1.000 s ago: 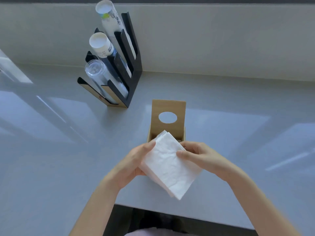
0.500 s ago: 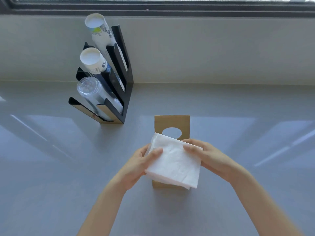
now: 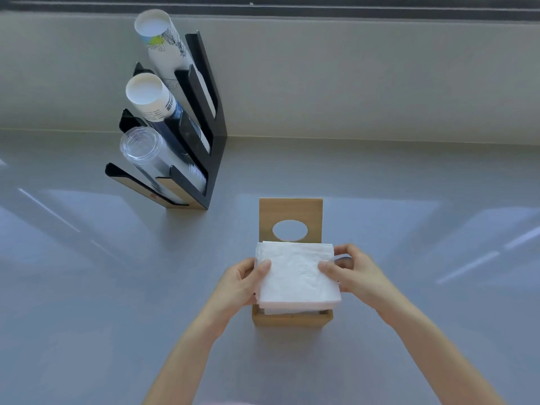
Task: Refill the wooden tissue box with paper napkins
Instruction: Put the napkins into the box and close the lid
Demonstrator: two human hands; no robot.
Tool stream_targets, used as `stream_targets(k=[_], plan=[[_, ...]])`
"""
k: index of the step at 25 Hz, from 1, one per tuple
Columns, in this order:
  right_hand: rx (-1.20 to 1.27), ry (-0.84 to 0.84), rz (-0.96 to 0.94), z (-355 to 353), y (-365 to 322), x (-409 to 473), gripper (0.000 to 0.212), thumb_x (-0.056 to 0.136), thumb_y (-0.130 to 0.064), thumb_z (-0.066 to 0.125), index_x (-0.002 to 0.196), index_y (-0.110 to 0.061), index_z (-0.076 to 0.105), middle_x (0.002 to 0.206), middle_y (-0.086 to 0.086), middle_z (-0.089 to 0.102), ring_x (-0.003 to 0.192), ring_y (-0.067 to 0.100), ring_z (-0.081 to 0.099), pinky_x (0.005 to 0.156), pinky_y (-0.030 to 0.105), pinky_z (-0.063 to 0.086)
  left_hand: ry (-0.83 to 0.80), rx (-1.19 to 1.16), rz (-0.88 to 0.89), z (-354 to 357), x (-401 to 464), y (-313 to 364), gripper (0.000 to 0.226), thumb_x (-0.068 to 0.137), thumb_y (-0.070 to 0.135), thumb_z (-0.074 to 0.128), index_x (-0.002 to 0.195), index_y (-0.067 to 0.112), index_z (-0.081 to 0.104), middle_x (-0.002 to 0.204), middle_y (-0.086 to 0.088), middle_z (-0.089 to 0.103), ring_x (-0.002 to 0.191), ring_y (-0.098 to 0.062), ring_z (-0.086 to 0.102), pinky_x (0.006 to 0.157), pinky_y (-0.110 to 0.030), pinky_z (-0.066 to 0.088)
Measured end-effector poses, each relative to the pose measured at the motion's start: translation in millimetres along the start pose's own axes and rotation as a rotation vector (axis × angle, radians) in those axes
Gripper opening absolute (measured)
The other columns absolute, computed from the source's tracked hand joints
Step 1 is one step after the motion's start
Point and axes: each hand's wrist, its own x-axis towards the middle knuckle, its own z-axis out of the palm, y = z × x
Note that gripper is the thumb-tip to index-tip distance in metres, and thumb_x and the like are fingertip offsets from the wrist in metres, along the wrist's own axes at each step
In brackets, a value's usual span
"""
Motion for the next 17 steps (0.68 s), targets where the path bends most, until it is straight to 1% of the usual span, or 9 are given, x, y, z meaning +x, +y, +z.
stream_targets(k=[2,3,4,6,8,9,12,15,17], plan=[[-0.088,0.032,-0.013,-1.9,4.0,2.3,0.017,0.081,-0.024,0.066,0.095,-0.023,0.055,0.093,0.002,0.068,0.084,0.018,0.067,0.079,0.038,0.058,0.036,0.057,-0.02,-0.4,1.0,-0.6,0.018,0.091,0.029,0.051,0.092,0.018,0.065,0.09,0.005,0.071,0.072,0.0,0.067,0.058,-0.012,0.053],[-0.112,0.036,-0.019,-2.1,5.1,2.3,0.016,0.08,-0.025,0.066,0.092,-0.024,0.055,0.09,-0.001,0.068,0.083,0.018,0.067,0.08,0.04,0.057,0.065,0.089,-0.027,-0.1,0.8,-1.2,0.016,0.091,0.028,0.052,0.09,0.017,0.065,0.09,0.004,0.07,0.073,-0.003,0.066,0.058,-0.013,0.052],[-0.128,0.041,-0.026,-1.8,5.4,2.1,0.016,0.08,-0.025,0.067,0.09,-0.025,0.055,0.089,-0.002,0.067,0.082,0.018,0.067,0.079,0.04,0.057,0.108,0.13,-0.021,0.9,0.8,-1.5,0.015,0.09,0.026,0.054,0.089,0.016,0.064,0.09,0.001,0.069,0.075,-0.007,0.065,0.059,-0.015,0.053],[-0.187,0.07,-0.055,0.7,5.8,1.8,0.016,0.079,-0.026,0.066,0.091,-0.024,0.056,0.085,-0.005,0.066,0.081,0.015,0.066,0.076,0.037,0.057,0.217,0.282,0.026,3.8,1.7,-1.7,0.012,0.088,0.025,0.056,0.087,0.016,0.063,0.087,-0.001,0.067,0.075,-0.015,0.063,0.064,-0.025,0.056],[-0.292,0.107,-0.097,3.0,5.4,0.9,0.018,0.079,-0.028,0.066,0.093,-0.021,0.056,0.079,-0.01,0.065,0.079,0.013,0.064,0.072,0.032,0.053,0.31,0.459,0.084,7.6,0.8,-0.9,0.012,0.087,0.028,0.056,0.085,0.018,0.062,0.079,0.006,0.064,0.075,-0.017,0.062,0.071,-0.033,0.056],[-0.33,0.117,-0.116,4.2,5.0,0.2,0.018,0.079,-0.028,0.065,0.092,-0.02,0.055,0.078,-0.01,0.064,0.079,0.013,0.064,0.072,0.031,0.052,0.339,0.511,0.112,8.9,-0.7,-0.3,0.014,0.087,0.03,0.055,0.084,0.018,0.062,0.077,0.008,0.064,0.076,-0.018,0.063,0.073,-0.035,0.056],[-0.431,0.139,-0.153,8.7,2.8,-3.3,0.017,0.08,-0.029,0.063,0.09,-0.019,0.052,0.084,-0.003,0.066,0.084,0.018,0.061,0.07,0.031,0.049,0.364,0.6,0.15,11.7,-2.8,-0.8,0.021,0.086,0.031,0.054,0.091,0.013,0.064,0.081,0.001,0.068,0.083,-0.023,0.065,0.074,-0.041,0.055],[-0.54,0.182,-0.195,13.1,1.0,-2.7,0.019,0.081,-0.027,0.06,0.095,-0.014,0.054,0.093,0.003,0.063,0.091,0.023,0.057,0.077,0.034,0.047,0.359,0.664,0.156,12.3,-2.4,-2.1,0.024,0.087,0.032,0.054,0.103,0.015,0.059,0.079,0.006,0.063,0.082,-0.021,0.063,0.075,-0.038,0.053],[-0.56,0.188,-0.192,14.1,-0.1,-1.7,0.022,0.081,-0.026,0.059,0.097,-0.012,0.056,0.095,0.005,0.062,0.093,0.025,0.057,0.081,0.036,0.047,0.368,0.668,0.165,12.0,-0.9,-1.6,0.026,0.088,0.033,0.054,0.106,0.015,0.058,0.079,0.007,0.062,0.082,-0.02,0.061,0.075,-0.036,0.052]])
